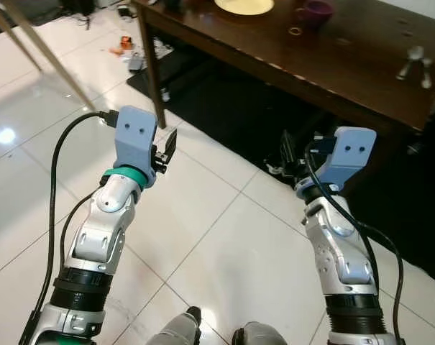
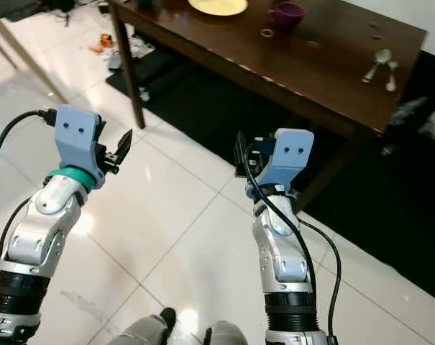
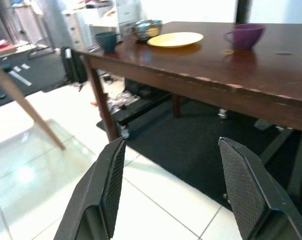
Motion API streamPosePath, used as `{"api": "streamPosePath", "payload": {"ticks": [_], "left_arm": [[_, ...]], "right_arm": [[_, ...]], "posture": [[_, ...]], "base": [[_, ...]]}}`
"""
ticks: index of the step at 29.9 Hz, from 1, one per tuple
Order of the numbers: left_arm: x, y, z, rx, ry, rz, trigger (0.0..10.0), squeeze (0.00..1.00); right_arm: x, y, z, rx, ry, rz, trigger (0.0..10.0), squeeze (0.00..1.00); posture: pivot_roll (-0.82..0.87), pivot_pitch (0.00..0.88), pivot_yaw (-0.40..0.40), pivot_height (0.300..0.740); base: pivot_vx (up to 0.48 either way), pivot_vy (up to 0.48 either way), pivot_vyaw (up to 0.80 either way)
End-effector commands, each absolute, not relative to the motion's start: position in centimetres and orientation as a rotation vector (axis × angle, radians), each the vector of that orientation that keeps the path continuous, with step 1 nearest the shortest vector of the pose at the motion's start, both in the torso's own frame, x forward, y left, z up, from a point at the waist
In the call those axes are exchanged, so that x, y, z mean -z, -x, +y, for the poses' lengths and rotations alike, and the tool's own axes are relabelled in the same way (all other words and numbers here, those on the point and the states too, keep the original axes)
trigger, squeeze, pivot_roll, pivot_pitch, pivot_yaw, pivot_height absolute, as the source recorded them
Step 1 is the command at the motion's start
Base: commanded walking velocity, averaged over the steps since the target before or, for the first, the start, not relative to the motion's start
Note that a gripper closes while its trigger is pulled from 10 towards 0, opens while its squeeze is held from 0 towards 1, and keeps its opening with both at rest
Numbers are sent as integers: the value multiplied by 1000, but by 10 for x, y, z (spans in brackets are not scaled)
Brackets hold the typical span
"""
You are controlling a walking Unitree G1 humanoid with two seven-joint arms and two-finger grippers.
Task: Setting the table
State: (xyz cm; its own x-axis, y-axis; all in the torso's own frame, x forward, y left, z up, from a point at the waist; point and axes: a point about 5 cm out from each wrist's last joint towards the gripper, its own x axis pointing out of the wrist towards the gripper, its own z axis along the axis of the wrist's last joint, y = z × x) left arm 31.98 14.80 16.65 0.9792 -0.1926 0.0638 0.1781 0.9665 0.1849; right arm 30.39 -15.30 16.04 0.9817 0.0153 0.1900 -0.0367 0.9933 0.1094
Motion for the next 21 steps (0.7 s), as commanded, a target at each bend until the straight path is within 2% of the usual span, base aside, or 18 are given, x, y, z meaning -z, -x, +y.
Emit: {"api": "streamPosePath", "payload": {"ticks": [1, 2, 3, 4, 8, 14, 21], "left_arm": [[-154, -318, 155, 165, -204, -47, 10000, 0], [-137, -315, 161, 172, -207, 0, 10000, 0], [-137, -315, 161, 172, -207, 0, 10000, 0], [-109, -309, 168, 190, -202, 81, 10000, 0], [-74, -300, 168, 229, -208, 197, 10000, 0], [-46, -291, 156, 287, -226, 295, 10000, 0], [-27, -284, 156, 266, -239, 344, 10000, 0]], "right_arm": [[-149, -302, -157, -15, -81, -154, 10000, 0], [-127, -300, -167, 34, -57, -81, 10000, 0], [-127, -300, -167, 34, -57, -81, 10000, 0], [-91, -293, -183, 112, -25, 44, 10000, 0], [-50, -278, -195, 178, 21, 198, 10000, 0], [-20, -264, -203, 244, 71, 341, 10000, 0], [-4, -254, -197, 221, 83, 382, 10000, 0]], "posture": [[39, 3, 7, 740], [43, 0, 1, 740], [43, 0, 1, 740], [43, 0, -2, 740], [39, 0, -1, 740], [29, 0, 5, 740], [24, 2, 4, 740]], "base": [[0, 0, 794], [0, 0, 794], [0, 0, 794], [0, 0, 794], [0, 0, 794], [0, 0, 794], [0, 0, 794]]}}
